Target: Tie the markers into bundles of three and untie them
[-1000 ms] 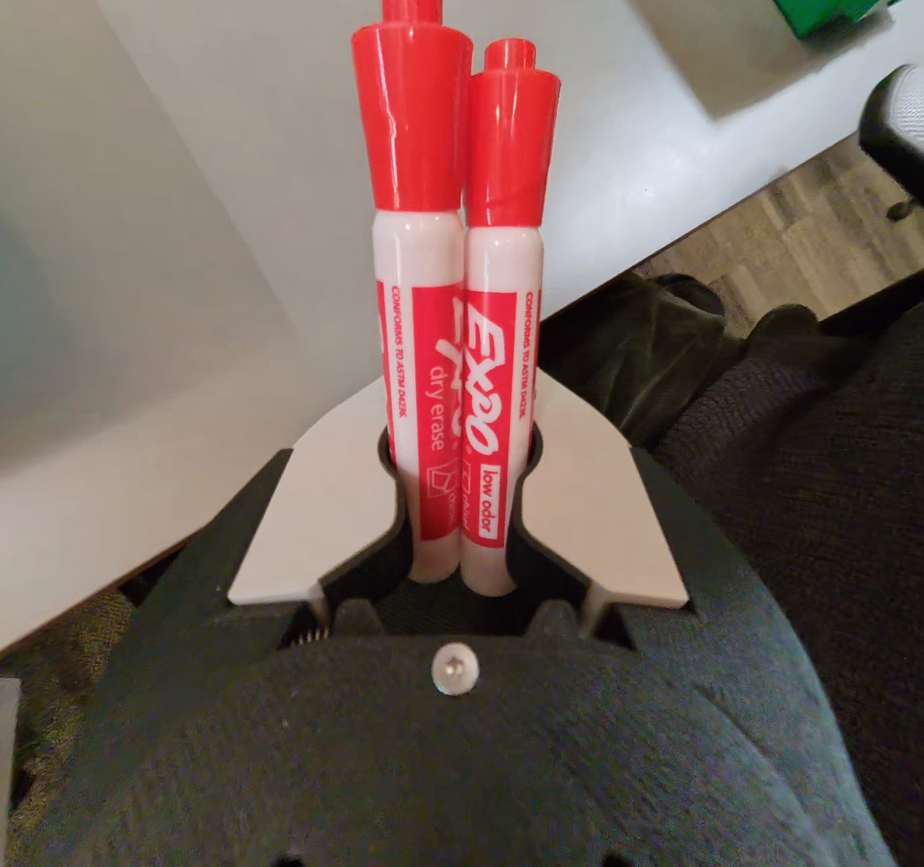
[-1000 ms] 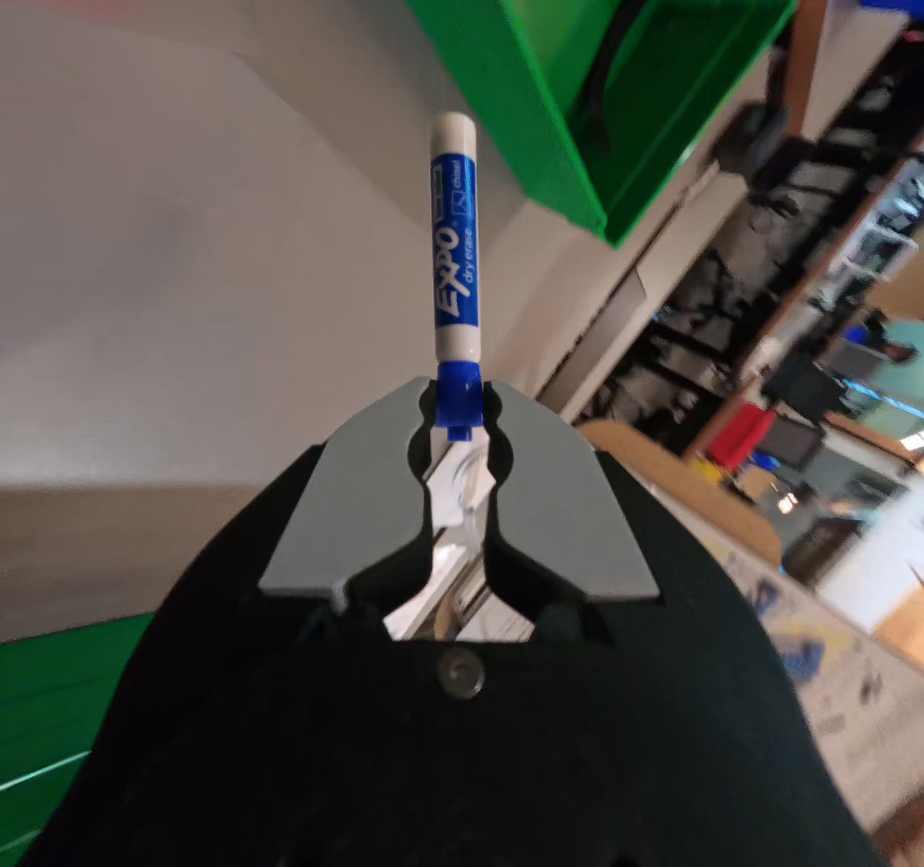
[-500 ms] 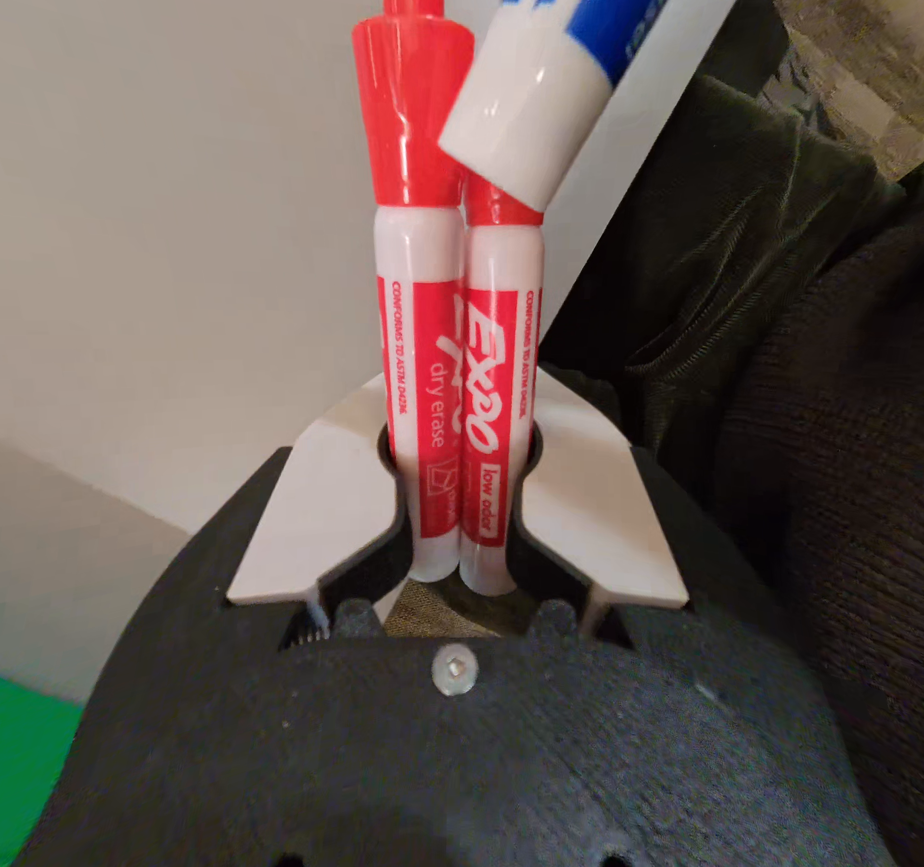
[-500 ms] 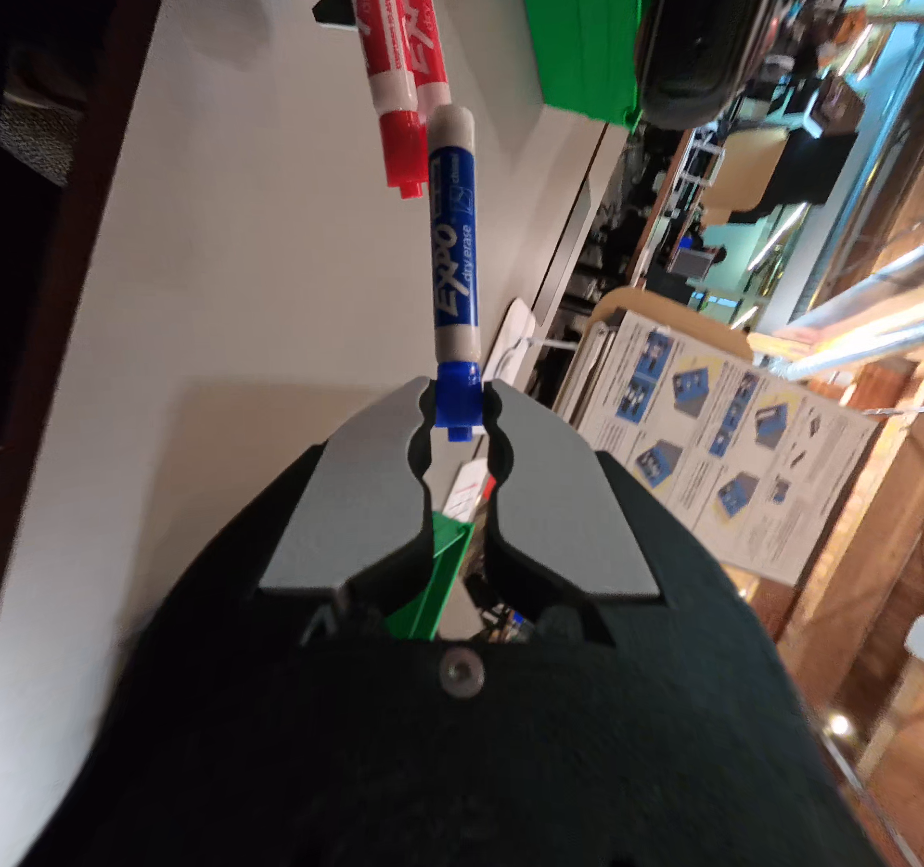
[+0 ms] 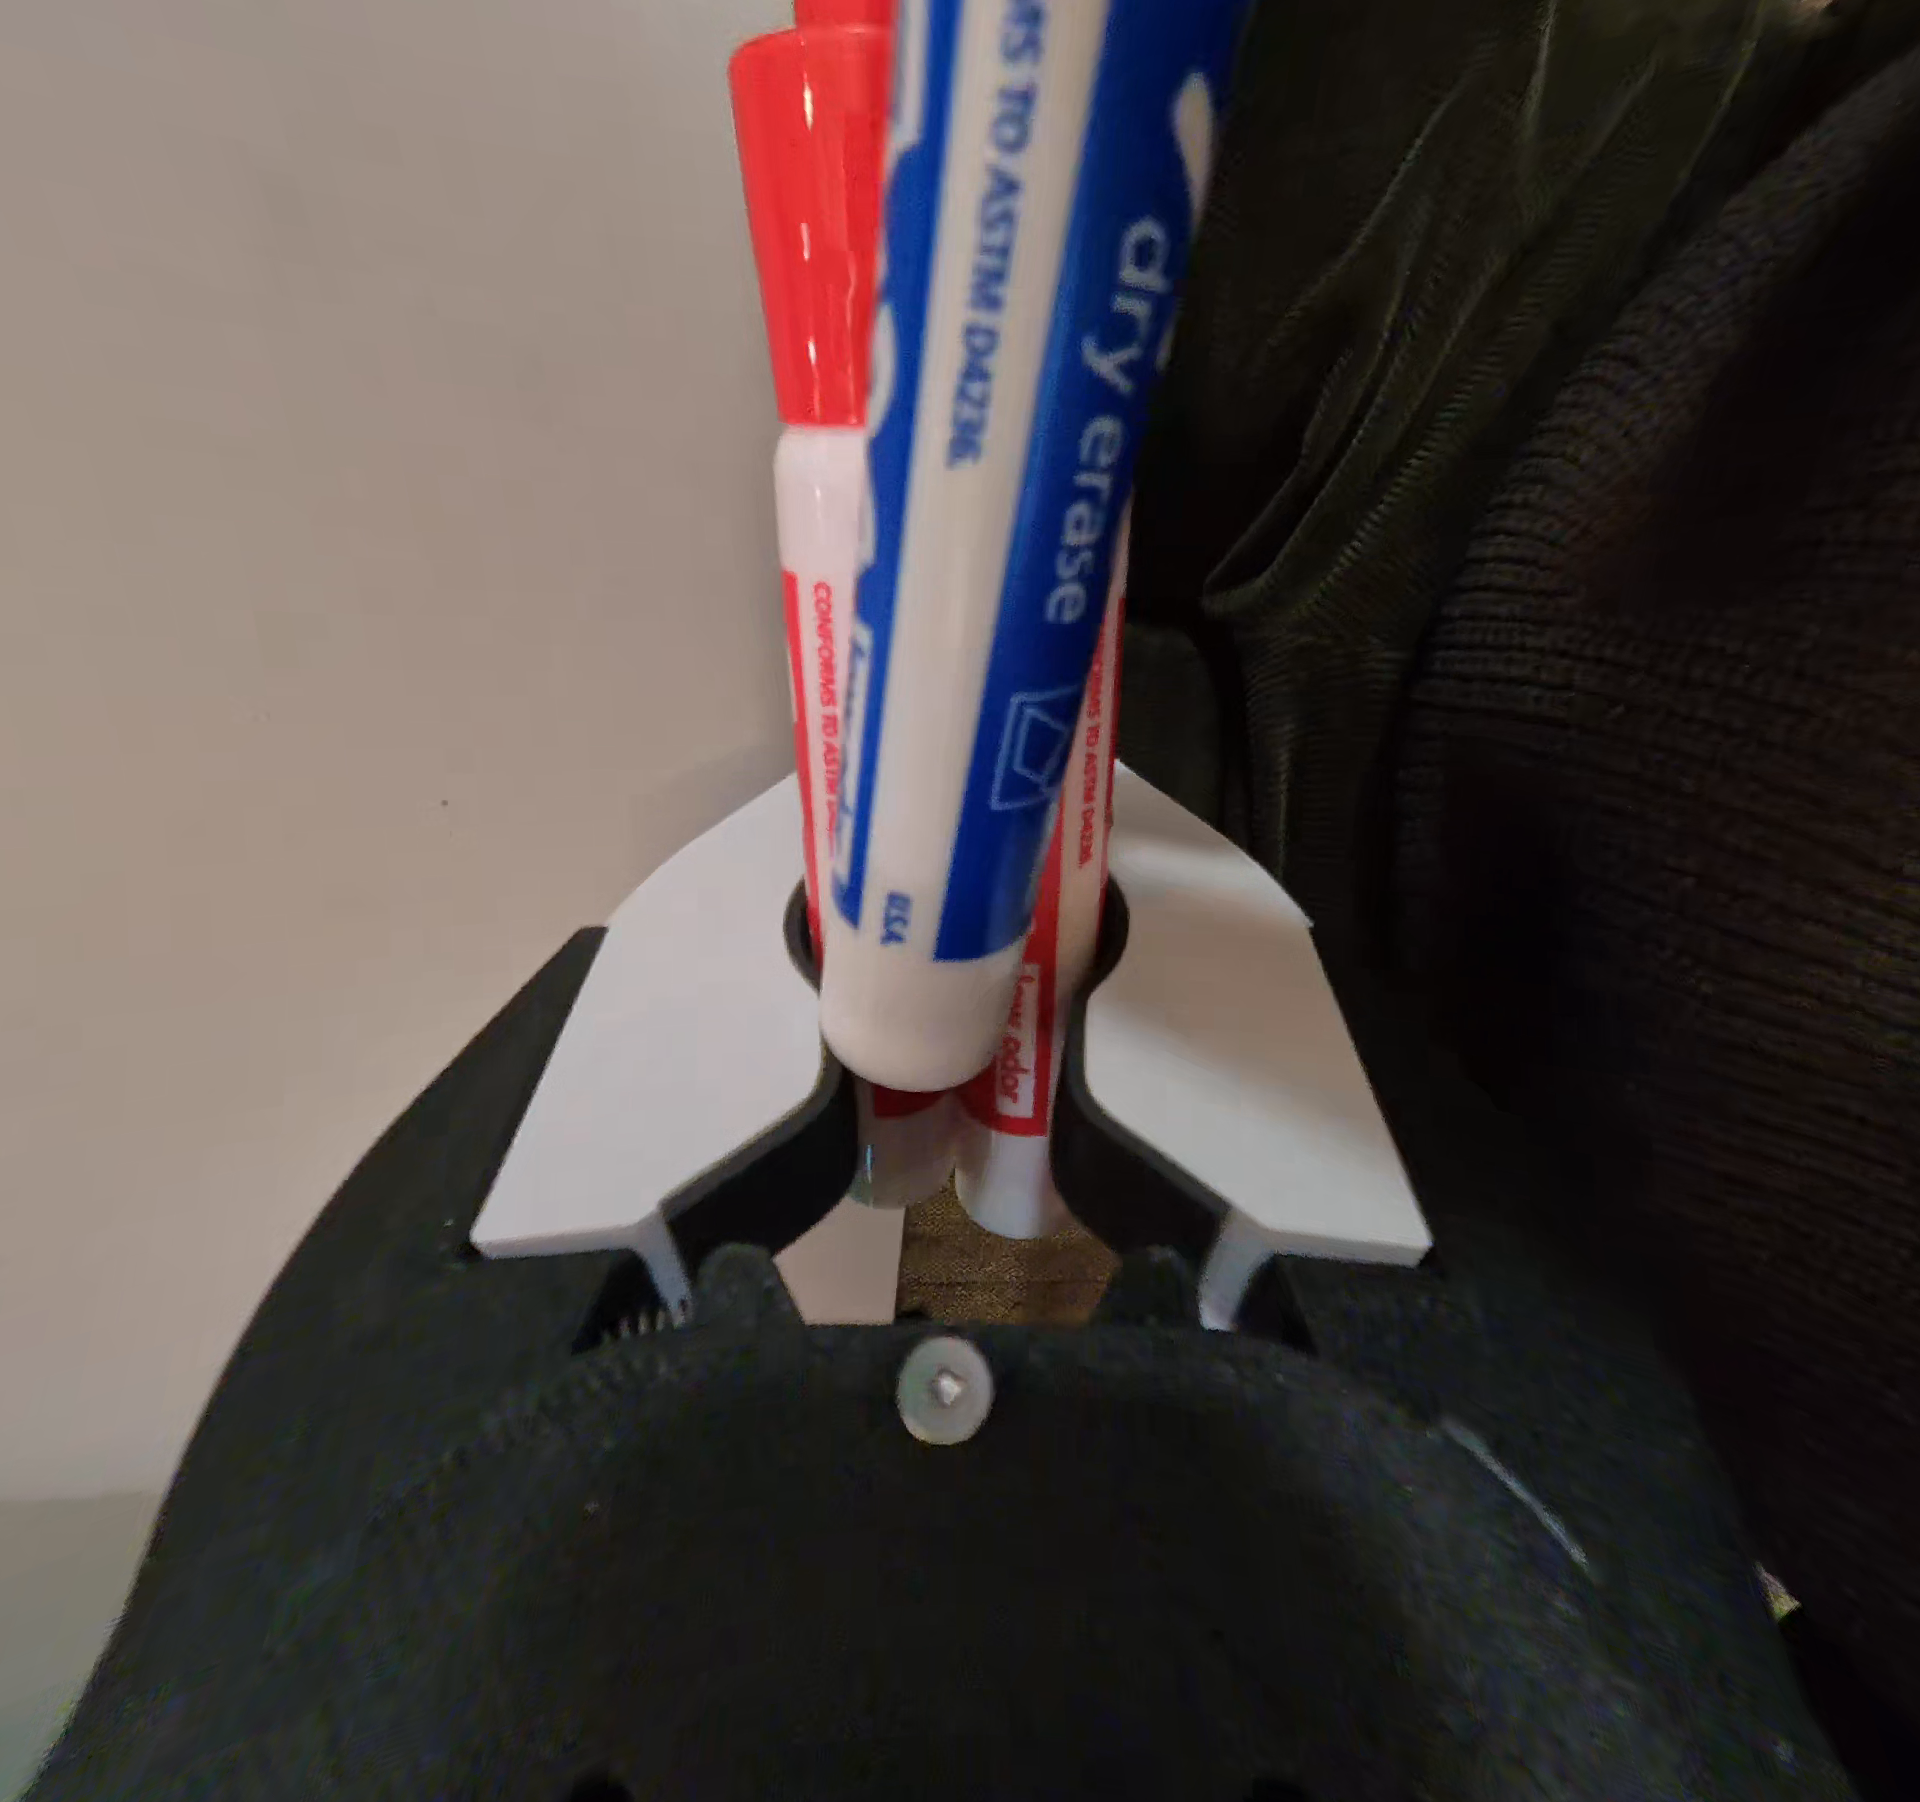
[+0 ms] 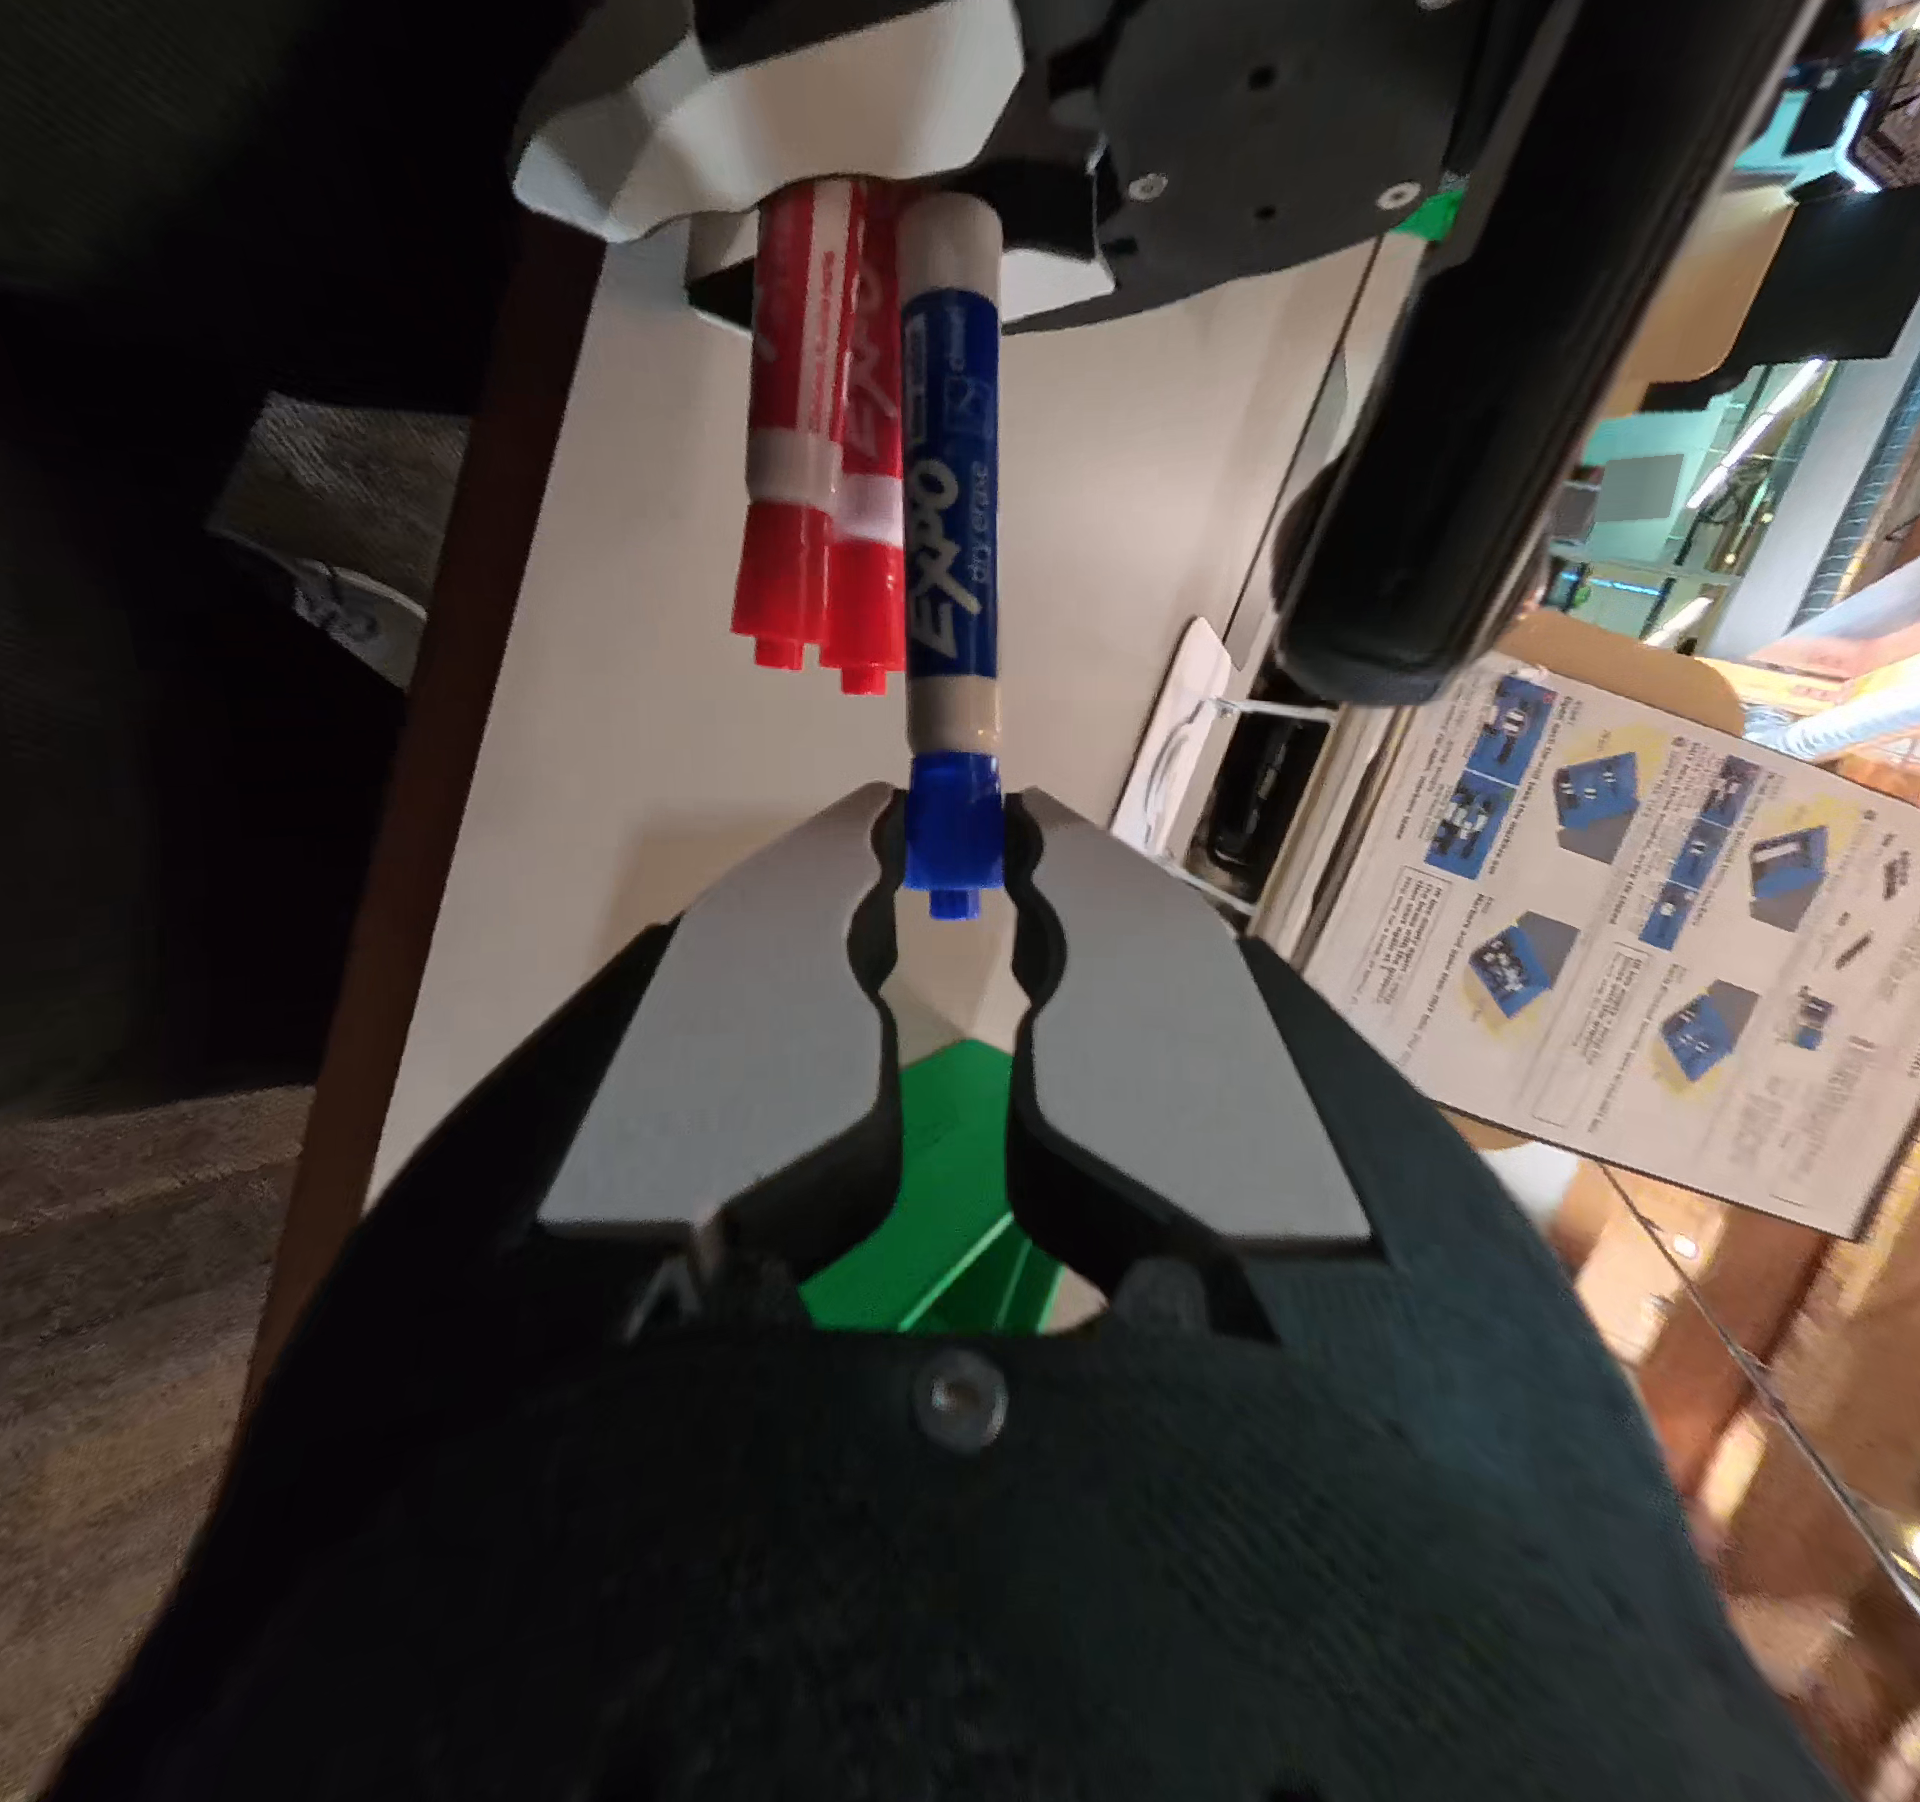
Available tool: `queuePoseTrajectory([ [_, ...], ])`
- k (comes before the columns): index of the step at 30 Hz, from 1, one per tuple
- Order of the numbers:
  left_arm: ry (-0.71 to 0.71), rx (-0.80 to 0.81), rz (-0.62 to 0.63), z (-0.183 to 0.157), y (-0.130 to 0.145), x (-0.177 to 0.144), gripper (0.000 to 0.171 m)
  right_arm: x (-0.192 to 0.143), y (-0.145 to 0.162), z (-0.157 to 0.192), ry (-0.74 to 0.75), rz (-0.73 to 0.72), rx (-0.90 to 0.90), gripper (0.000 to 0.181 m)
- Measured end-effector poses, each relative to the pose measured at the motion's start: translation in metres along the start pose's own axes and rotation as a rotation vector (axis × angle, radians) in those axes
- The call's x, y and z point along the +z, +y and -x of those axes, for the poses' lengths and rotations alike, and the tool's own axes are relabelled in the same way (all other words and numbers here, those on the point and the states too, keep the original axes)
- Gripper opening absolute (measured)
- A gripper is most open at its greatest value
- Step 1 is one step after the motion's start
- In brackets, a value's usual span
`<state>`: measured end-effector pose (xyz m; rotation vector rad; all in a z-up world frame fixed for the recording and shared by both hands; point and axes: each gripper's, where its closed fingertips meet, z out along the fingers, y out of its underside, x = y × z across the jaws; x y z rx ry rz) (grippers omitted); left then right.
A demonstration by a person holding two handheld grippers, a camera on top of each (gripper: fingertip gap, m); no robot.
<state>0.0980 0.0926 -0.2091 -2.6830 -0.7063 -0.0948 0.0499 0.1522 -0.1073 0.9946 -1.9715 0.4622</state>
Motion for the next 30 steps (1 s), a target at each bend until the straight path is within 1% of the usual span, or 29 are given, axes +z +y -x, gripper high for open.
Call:
queuePoseTrajectory([
  [3, -0.003, -0.026, -0.024, 0.005, 0.0, -0.001, 0.045, -0.004, -0.009, -0.003, -0.011, -0.083, 0.054, 0.018],
  [8, 0.011, -0.015, -0.031, 0.001, 0.005, -0.003, 0.046, 0.005, -0.015, -0.001, -0.027, -0.104, 0.018, 0.018],
  [12, 0.006, -0.017, -0.027, -0.005, 0.009, -0.003, 0.046, 0.012, -0.031, 0.001, -0.05, -0.166, 0.031, 0.018],
  [19, -0.006, -0.118, -0.043, -0.008, 0.018, -0.006, 0.046, 0.022, -0.051, 0.001, -0.061, -0.247, 0.024, 0.018],
  [21, -0.012, -0.148, -0.044, -0.009, 0.022, -0.008, 0.046, 0.023, -0.053, -0.004, -0.036, -0.276, 0.038, 0.019],
  [22, -0.014, -0.16, -0.042, -0.009, 0.025, -0.009, 0.046, 0.024, -0.053, -0.008, -0.017, -0.286, 0.05, 0.023],
  [24, -0.017, -0.174, -0.029, -0.01, 0.031, -0.011, 0.047, 0.026, -0.048, -0.013, -0.003, -0.291, 0.093, 0.031],
  [26, -0.025, -0.182, -0.021, -0.009, 0.037, -0.013, 0.047, 0.028, -0.044, -0.015, -0.033, -0.314, 0.169, 0.041],
  [28, -0.042, -0.19, -0.028, -0.006, 0.04, -0.018, 0.046, 0.026, -0.045, -0.016, -0.078, -0.382, 0.271, 0.043],
  [30, -0.049, -0.199, -0.029, -0.001, 0.042, -0.023, 0.046, 0.024, -0.044, -0.024, -0.092, -0.447, 0.397, 0.043],
])
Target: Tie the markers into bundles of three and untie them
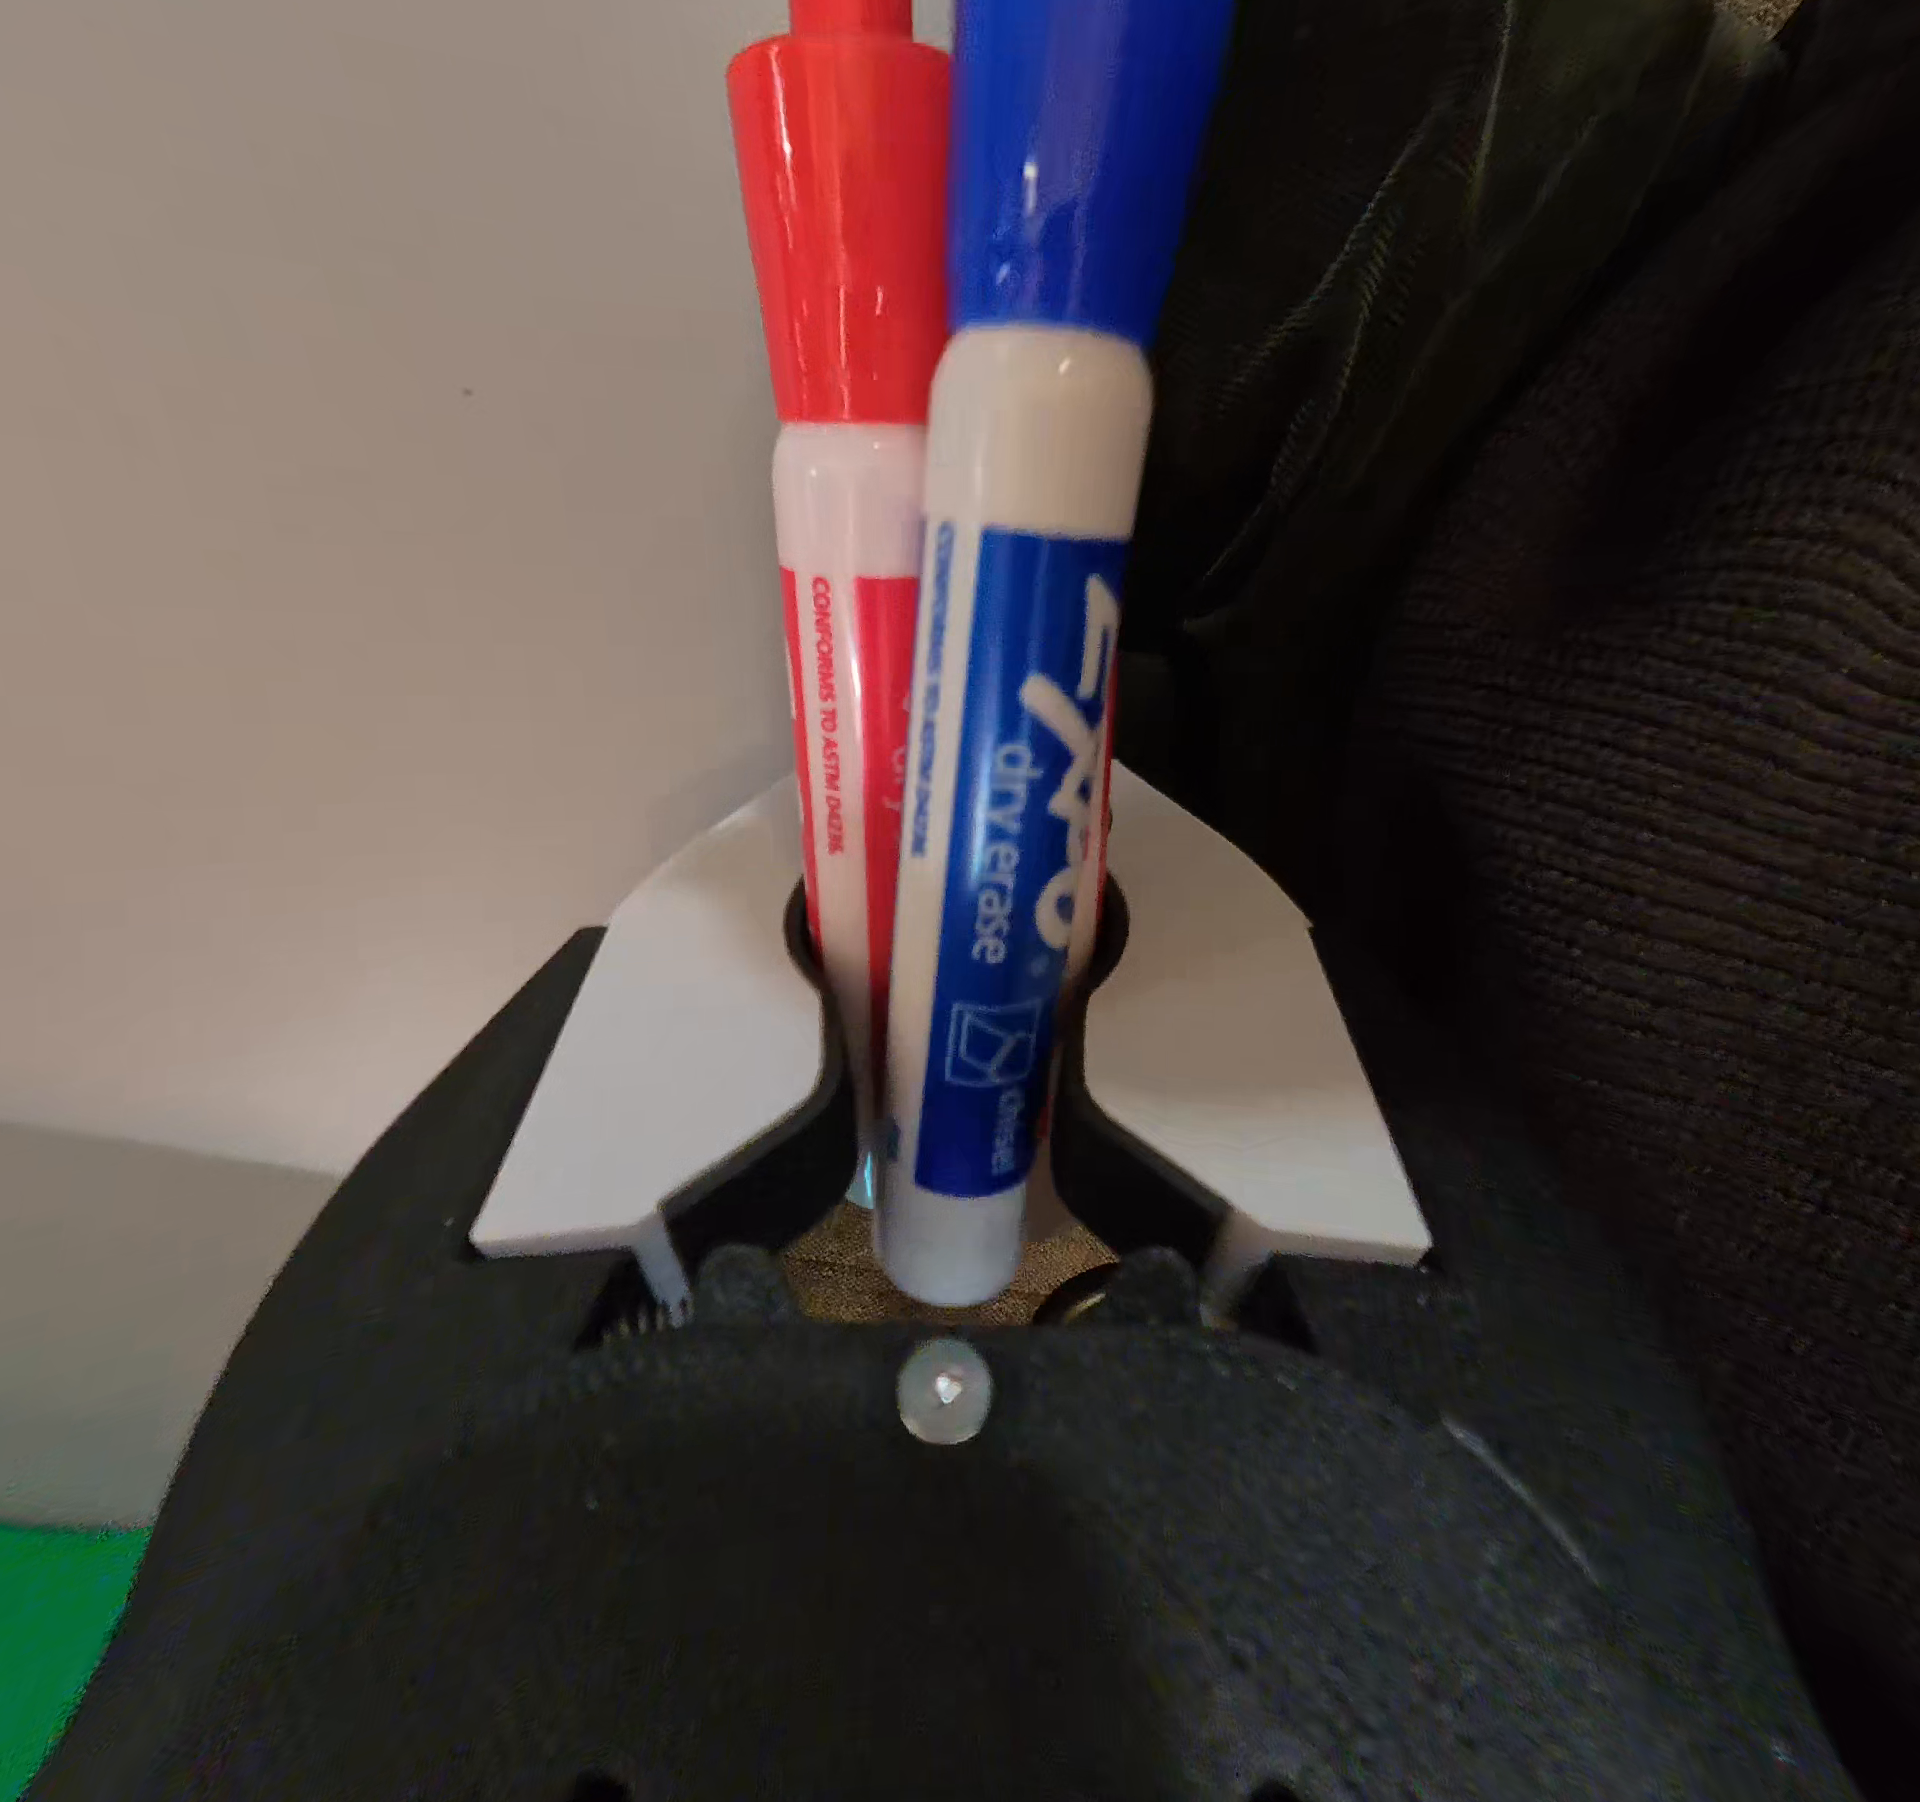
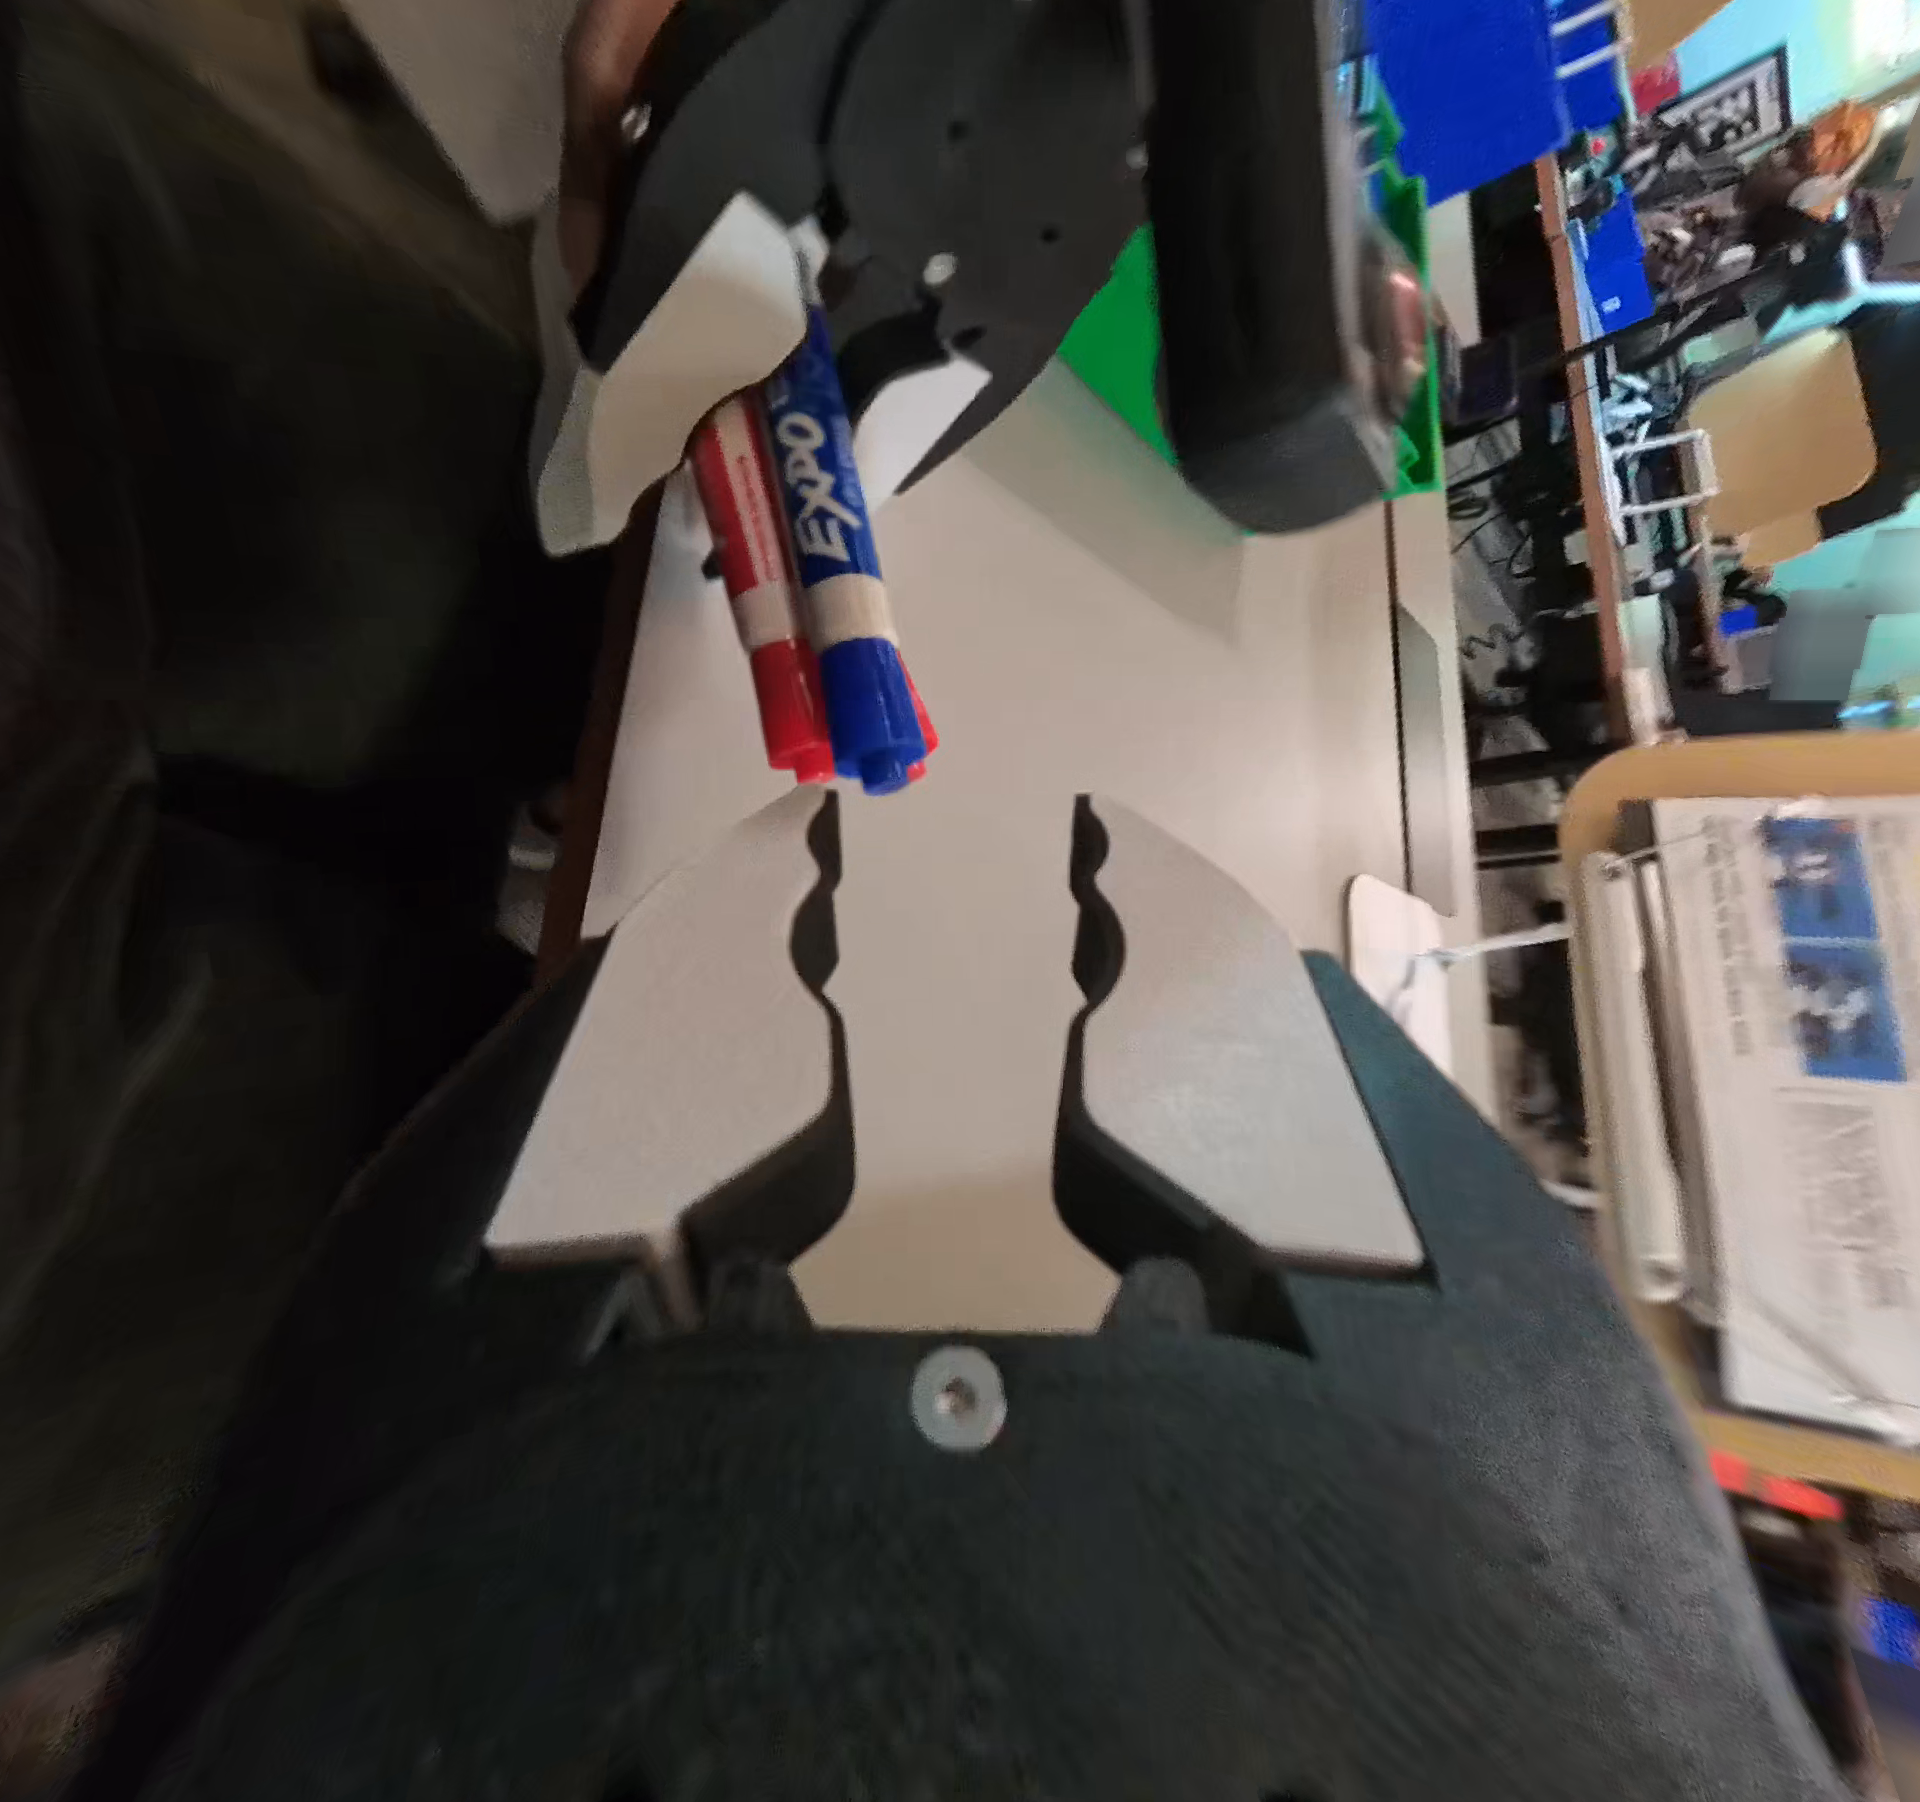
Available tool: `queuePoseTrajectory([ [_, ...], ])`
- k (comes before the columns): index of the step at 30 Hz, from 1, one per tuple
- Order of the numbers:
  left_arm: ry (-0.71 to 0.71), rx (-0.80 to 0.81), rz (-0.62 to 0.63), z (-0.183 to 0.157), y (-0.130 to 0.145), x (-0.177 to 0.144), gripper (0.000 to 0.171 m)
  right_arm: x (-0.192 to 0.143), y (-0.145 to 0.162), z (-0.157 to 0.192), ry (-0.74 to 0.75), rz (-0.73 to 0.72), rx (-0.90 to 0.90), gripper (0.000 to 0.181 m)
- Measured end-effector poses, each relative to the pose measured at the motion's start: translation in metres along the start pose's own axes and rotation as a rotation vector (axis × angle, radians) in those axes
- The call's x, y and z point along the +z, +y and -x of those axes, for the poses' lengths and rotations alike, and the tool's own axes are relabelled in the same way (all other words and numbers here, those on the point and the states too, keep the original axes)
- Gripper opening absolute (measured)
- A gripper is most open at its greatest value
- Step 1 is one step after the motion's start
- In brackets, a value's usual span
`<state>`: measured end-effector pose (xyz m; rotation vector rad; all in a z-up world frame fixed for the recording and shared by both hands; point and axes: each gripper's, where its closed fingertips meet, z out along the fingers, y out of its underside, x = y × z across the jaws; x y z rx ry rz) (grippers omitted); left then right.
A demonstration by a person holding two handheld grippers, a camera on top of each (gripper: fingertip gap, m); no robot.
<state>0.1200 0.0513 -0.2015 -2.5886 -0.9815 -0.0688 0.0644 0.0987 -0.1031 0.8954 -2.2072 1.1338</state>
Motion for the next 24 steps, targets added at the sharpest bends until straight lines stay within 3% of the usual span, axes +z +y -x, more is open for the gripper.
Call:
queuePoseTrajectory([
  [6, 0.06, 0.073, 0.078, 0.018, 0.001, -0.01, 0.046, -0.01, 0.008, -0.034, 0.074, -0.171, 0.572, 0.031],
  [11, 0.088, 0.052, 0.216, 0.038, 0.006, -0.015, 0.044, -0.001, 0.012, -0.024, 0.019, -0.273, 0.922, 0.029],
  [16, 0.066, 0.071, 0.255, 0.049, 0.001, -0.012, 0.044, 0.016, 0.018, -0.011, 0.0, -0.208, 0.919, 0.032],
  [24, 0.098, 0.152, 0.254, 0.034, -0.007, 0.001, 0.044, 0.022, 0.013, 0.0, 0.057, -0.201, 0.705, 0.027],
])
